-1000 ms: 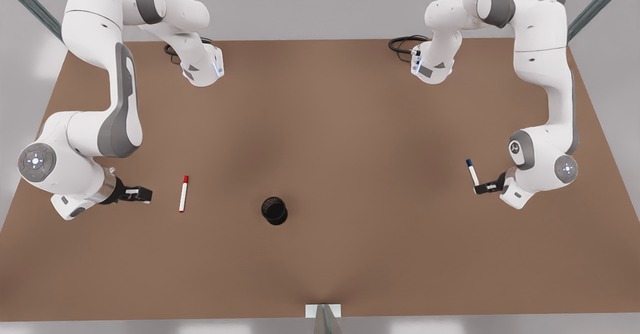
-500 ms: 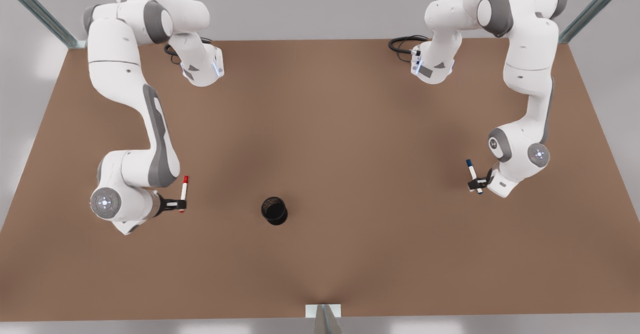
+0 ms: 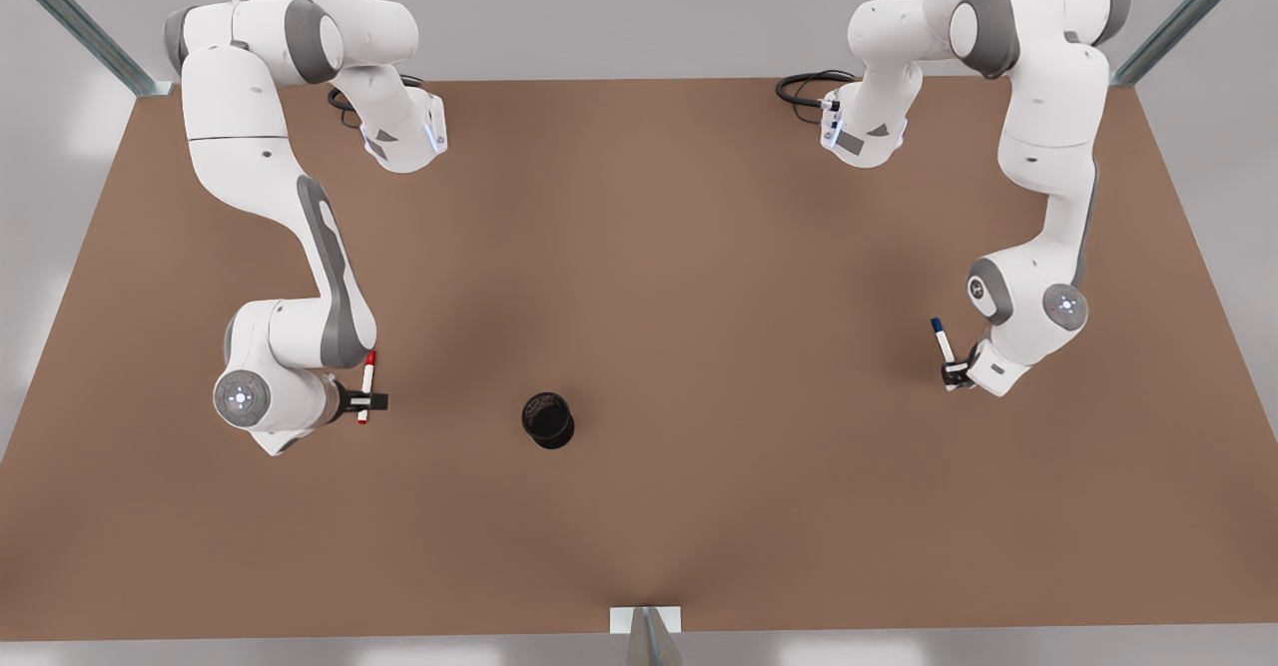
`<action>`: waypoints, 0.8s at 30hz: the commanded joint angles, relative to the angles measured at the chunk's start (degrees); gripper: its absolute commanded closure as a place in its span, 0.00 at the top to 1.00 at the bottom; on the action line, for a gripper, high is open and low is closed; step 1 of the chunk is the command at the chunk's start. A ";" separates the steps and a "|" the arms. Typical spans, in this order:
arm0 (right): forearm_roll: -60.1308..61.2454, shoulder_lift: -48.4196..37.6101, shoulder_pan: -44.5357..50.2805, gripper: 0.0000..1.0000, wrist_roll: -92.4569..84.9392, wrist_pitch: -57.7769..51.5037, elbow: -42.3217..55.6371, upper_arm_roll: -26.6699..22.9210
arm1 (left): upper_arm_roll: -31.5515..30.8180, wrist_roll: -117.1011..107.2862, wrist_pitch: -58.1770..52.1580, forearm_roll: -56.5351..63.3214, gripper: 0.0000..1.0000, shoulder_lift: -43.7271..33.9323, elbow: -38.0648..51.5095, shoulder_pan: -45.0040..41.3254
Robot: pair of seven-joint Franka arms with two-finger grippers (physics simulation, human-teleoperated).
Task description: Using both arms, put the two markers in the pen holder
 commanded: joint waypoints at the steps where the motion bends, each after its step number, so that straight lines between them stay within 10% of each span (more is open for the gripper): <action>1: 0.06 -0.01 -0.01 1.00 1.98 0.79 0.09 0.00 | 0.00 1.13 0.45 0.02 0.49 0.03 0.02 -0.01; 10: -0.12 6.06 -2.21 0.96 1.45 6.85 0.00 0.00 | 0.00 0.16 0.36 0.02 0.38 0.03 0.02 -0.01; 14: -0.03 6.58 -1.94 0.72 1.37 7.64 -1.05 0.00 | 0.00 0.16 0.45 0.02 0.38 0.47 0.02 -0.01; 24: -0.03 7.99 -2.56 0.57 1.10 9.22 -1.05 0.00 | -0.08 -0.19 0.36 0.02 0.26 0.47 0.02 -0.01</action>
